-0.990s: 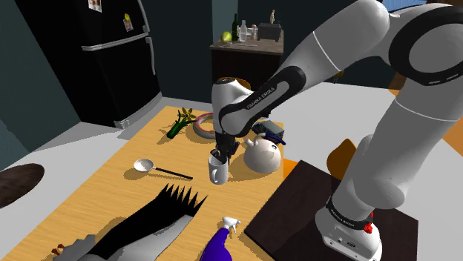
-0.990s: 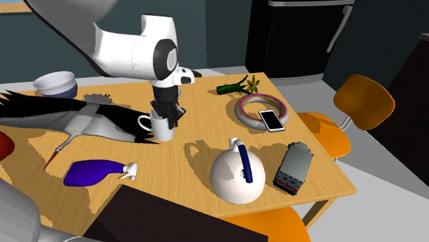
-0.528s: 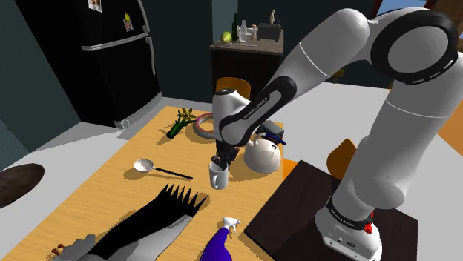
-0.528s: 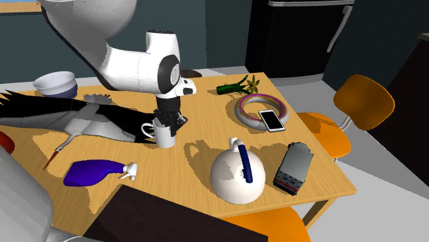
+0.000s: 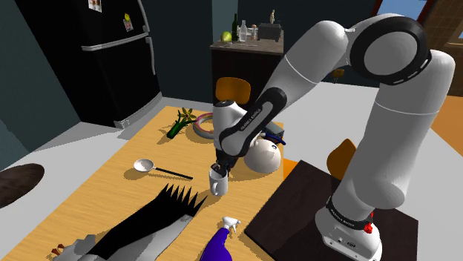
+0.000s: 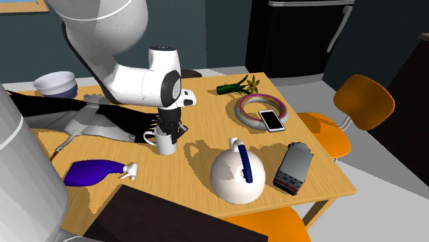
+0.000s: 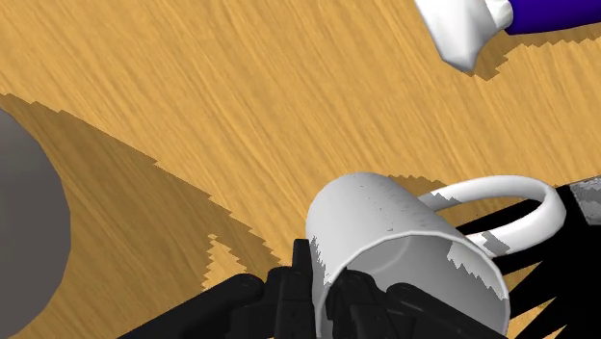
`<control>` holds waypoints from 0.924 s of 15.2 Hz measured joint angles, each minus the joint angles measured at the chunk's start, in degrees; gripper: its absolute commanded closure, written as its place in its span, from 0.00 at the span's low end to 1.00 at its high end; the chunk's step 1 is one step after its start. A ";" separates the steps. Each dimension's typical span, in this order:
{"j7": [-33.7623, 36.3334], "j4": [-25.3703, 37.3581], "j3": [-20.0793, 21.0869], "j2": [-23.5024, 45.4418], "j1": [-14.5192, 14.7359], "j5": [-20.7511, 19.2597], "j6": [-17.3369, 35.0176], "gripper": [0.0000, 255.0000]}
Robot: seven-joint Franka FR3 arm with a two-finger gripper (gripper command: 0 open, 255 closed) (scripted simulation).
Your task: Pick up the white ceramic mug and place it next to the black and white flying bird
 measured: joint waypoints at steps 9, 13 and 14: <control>-0.14 -0.03 -0.11 0.85 -0.08 -0.11 0.90 0.00; -0.14 -0.03 -0.11 0.85 -0.08 -0.11 0.91 0.00; -0.13 0.26 -0.08 0.28 -0.09 -0.05 0.07 0.00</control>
